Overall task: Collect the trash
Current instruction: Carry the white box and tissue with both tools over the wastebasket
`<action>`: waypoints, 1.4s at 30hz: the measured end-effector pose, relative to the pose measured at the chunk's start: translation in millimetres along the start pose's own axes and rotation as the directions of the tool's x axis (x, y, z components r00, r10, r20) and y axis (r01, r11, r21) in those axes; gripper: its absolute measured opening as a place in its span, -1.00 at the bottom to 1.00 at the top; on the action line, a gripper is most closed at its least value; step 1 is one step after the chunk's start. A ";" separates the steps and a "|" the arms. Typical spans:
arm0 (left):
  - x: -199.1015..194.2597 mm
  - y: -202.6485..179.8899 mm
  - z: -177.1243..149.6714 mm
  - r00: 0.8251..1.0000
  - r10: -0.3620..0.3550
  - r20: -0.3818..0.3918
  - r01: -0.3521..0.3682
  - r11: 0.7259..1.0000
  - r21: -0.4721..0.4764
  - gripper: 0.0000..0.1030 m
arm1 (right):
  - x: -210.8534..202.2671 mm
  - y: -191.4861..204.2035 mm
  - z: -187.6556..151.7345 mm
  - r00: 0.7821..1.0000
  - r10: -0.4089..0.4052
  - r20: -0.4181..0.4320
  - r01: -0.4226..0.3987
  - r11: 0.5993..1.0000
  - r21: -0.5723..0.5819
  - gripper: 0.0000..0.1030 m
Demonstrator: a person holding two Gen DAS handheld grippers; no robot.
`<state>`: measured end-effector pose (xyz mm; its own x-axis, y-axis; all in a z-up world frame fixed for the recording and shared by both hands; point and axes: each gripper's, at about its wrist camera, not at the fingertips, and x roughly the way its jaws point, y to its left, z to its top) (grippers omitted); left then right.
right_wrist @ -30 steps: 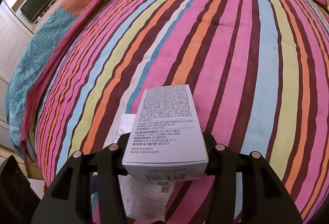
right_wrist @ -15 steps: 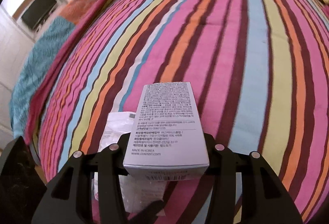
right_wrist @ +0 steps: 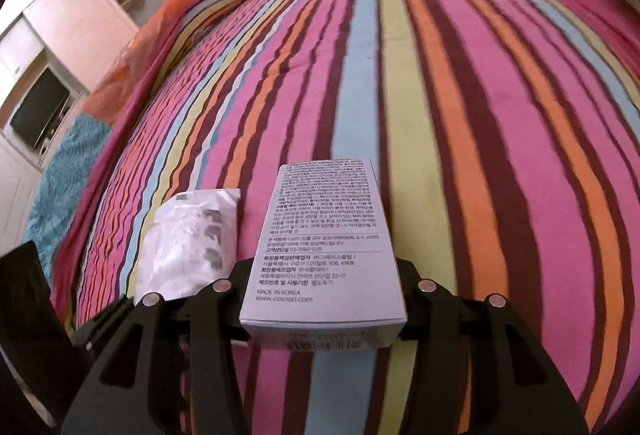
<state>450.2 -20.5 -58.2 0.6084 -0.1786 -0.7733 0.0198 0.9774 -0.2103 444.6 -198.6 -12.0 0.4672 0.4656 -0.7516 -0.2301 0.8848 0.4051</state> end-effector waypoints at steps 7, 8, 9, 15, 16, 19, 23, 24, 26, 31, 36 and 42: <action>-24.0 -3.7 -9.9 1.000 0.001 0.002 -0.001 0.999 0.054 -0.04 | -35.8 -11.1 -43.6 0.999 -0.014 0.048 0.008 0.994 0.105 -0.12; -27.4 -5.2 -11.3 1.000 0.001 0.004 -0.001 0.998 0.065 -0.04 | -42.3 -12.1 -51.7 0.999 -0.010 0.053 0.003 0.992 0.126 -0.12; -31.6 -7.1 -13.2 1.000 -0.003 0.005 0.002 0.997 0.075 -0.05 | -45.9 -12.3 -57.9 0.999 -0.005 0.054 -0.003 0.990 0.138 -0.12; -56.7 -10.7 -29.6 1.000 -0.017 0.002 0.016 0.996 0.089 -0.05 | -70.0 -8.1 -91.4 0.997 -0.013 0.075 -0.001 0.983 0.184 -0.12; -60.3 -10.6 -33.0 1.000 -0.017 0.001 0.017 0.996 0.091 -0.05 | -72.2 -5.6 -95.9 0.997 -0.014 0.077 -0.001 0.982 0.190 -0.12; -73.6 -9.4 -45.5 1.000 -0.013 -0.002 0.013 0.994 0.109 -0.05 | -85.1 -2.5 -108.3 0.996 -0.033 0.088 0.015 0.981 0.195 -0.12; -98.9 -5.2 -70.3 1.000 -0.006 -0.006 0.007 0.989 0.146 -0.05 | -106.8 5.0 -131.7 0.994 -0.039 0.100 0.022 0.985 0.170 -0.12; -103.6 -4.0 -75.3 1.000 -0.006 -0.007 0.007 0.988 0.154 -0.05 | -111.5 8.4 -137.3 0.994 -0.046 0.100 0.030 0.987 0.158 -0.12; -118.6 0.7 -92.5 1.000 -0.006 -0.017 0.009 0.986 0.169 -0.05 | -118.9 15.6 -148.7 0.994 -0.049 0.100 0.034 0.989 0.141 -0.12; -161.3 12.3 -136.6 0.998 -0.031 -0.047 0.039 0.980 0.194 -0.05 | -141.9 29.0 -195.9 0.997 -0.027 0.072 0.018 0.992 0.123 -0.12; -220.9 18.8 -192.1 0.995 -0.060 -0.085 0.079 0.970 0.231 -0.05 | -167.5 48.4 -246.2 1.000 0.016 0.027 -0.019 0.994 0.109 -0.12; -267.3 12.6 -261.9 0.983 -0.082 -0.167 0.120 0.965 0.233 -0.05 | -173.9 73.7 -302.7 0.997 0.013 -0.078 -0.008 0.998 0.061 -0.12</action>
<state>80.1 10.1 -10.8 0.4636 -0.2746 -0.8424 0.2775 0.9479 -0.1563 88.0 -209.4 -9.0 0.3960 0.4766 -0.7849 -0.1811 0.8785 0.4421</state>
